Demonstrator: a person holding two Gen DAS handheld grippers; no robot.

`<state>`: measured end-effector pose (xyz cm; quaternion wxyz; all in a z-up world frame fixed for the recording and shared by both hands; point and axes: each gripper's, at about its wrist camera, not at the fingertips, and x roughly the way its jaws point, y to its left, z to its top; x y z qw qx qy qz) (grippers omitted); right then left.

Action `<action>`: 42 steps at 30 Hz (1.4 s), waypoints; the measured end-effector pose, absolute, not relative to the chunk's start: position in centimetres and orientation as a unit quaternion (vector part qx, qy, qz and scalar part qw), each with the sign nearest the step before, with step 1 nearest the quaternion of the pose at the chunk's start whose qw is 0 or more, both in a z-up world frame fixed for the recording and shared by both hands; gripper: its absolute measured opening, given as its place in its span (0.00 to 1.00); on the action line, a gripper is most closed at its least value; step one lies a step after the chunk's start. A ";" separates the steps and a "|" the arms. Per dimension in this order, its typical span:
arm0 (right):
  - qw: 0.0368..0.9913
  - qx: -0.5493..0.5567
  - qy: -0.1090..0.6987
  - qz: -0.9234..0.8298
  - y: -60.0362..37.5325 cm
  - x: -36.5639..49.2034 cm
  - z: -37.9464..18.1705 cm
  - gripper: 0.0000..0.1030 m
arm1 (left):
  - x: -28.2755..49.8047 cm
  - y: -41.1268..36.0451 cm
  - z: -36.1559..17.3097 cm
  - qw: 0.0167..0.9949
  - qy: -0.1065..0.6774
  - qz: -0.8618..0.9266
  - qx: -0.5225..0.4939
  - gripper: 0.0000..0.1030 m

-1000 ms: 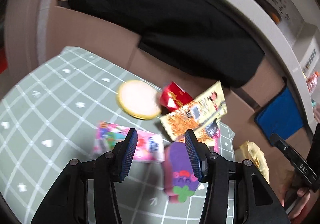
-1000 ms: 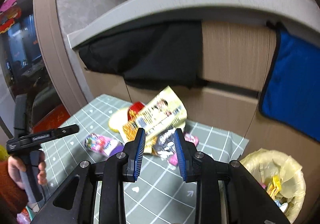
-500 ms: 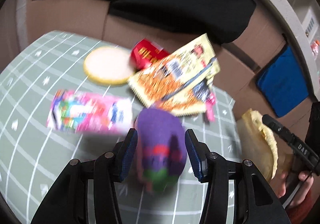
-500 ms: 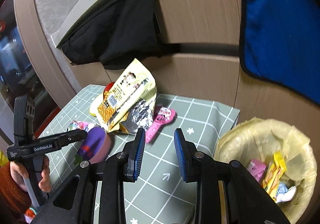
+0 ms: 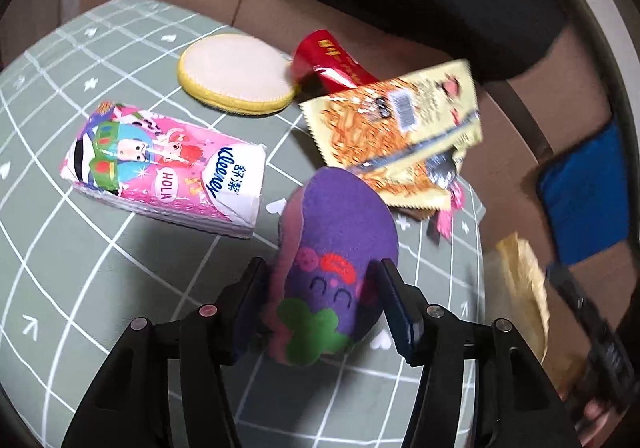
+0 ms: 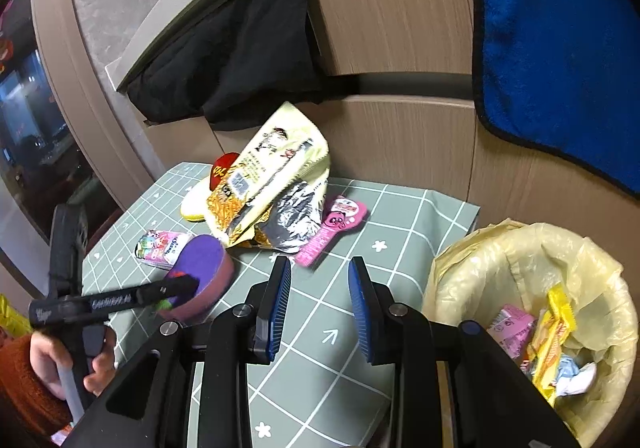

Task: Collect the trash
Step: 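Grasp the purple-pink sponge with left gripper while right grasps the yellow snack bag and foil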

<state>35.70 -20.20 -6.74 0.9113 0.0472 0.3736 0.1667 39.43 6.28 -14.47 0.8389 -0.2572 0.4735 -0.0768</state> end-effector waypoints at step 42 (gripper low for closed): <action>0.811 -0.052 0.493 0.309 -5.6 40.9 -14.0 0.37 | 29.8 15.5 -7.7 0.910 0.377 -0.033 -0.169 0.23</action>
